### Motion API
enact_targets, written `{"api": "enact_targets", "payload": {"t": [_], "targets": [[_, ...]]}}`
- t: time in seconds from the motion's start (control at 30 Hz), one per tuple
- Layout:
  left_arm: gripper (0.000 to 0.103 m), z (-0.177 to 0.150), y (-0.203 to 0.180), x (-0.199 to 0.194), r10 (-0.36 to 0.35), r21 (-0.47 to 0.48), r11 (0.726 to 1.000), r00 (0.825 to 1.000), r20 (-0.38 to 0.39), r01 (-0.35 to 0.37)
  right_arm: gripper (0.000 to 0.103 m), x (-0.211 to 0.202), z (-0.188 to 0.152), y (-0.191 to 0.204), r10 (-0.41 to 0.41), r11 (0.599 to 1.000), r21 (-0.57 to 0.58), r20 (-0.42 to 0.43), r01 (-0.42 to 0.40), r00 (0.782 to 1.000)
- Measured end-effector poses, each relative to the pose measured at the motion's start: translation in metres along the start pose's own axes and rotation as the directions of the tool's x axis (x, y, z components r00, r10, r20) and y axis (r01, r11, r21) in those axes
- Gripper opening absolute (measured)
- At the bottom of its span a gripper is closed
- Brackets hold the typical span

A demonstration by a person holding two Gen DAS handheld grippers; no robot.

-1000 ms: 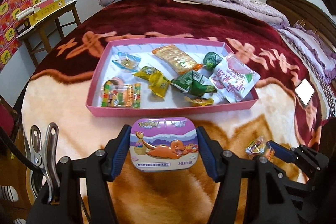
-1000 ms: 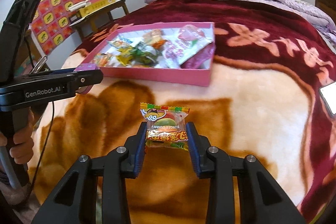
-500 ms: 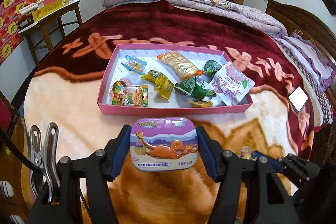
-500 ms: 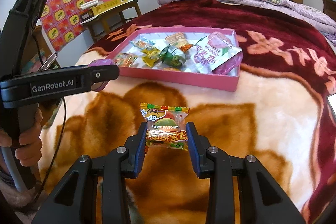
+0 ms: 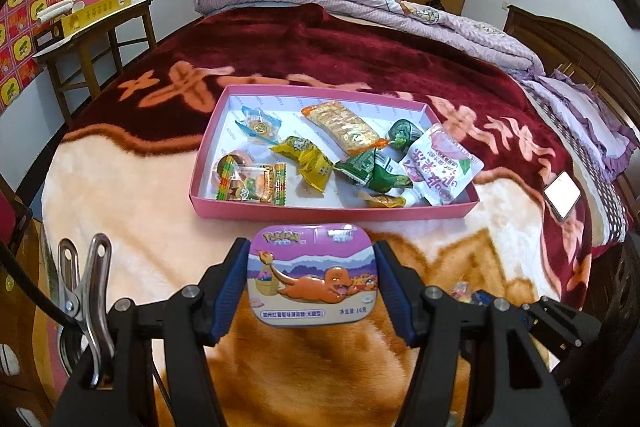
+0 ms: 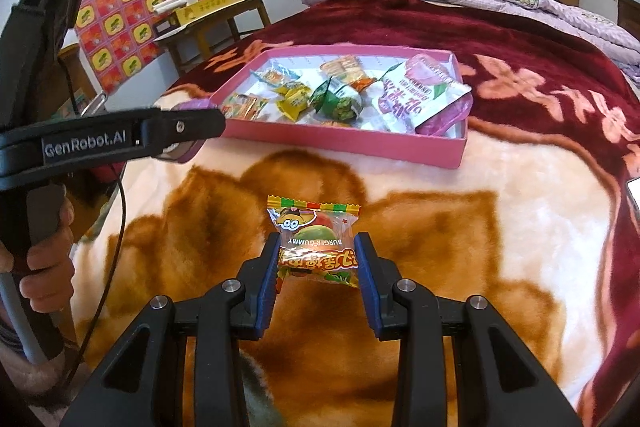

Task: Organize snacks
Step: 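Lift the tin and gummy bag and hold them above the blanket, then lower the tin into the tray with the left tool while the right tool releases the gummy bag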

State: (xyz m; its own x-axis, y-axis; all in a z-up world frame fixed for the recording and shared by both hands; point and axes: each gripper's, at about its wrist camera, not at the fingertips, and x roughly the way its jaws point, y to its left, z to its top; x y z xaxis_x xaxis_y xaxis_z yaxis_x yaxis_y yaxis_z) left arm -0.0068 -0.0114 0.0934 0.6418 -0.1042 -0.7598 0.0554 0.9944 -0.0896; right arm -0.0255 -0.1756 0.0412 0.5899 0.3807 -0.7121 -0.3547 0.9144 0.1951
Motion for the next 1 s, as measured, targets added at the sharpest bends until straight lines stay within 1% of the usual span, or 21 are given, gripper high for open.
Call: {"api": "enact_targets", "payload": {"t": [0.3, 0.4, 0.5, 0.87, 1.0], "targets": [[0.065, 0.000, 0.002, 0.003, 0.005, 0.000, 1.000, 1.000, 0.000, -0.005, 0.037, -0.008, 0.007, -0.001, 0.011, 1.000, 0.001, 0.029, -0.011, 1.000], [0.065, 0.000, 0.003, 0.004, 0.008, -0.009, 1.000, 1.000, -0.004, -0.008, 0.037, -0.007, 0.011, 0.000, 0.024, 1.000, -0.005, 0.021, -0.024, 0.999], [0.065, 0.001, 0.006, 0.002, -0.008, -0.024, 1.000, 1.000, -0.009, 0.008, 0.037, -0.006, 0.015, 0.002, 0.022, 1.000, -0.023, 0.015, -0.021, 1.000], [0.065, 0.010, 0.021, -0.014, -0.011, -0.070, 0.997, 1.000, 0.018, 0.012, 0.037, -0.012, 0.037, 0.009, 0.006, 0.998, -0.068, 0.044, -0.003, 0.999], [0.065, 0.016, 0.023, -0.020, -0.007, -0.066, 0.998, 0.999, 0.035, 0.009, 0.037, -0.015, 0.049, 0.008, 0.009, 0.997, -0.073, 0.056, -0.005, 0.998]]}}
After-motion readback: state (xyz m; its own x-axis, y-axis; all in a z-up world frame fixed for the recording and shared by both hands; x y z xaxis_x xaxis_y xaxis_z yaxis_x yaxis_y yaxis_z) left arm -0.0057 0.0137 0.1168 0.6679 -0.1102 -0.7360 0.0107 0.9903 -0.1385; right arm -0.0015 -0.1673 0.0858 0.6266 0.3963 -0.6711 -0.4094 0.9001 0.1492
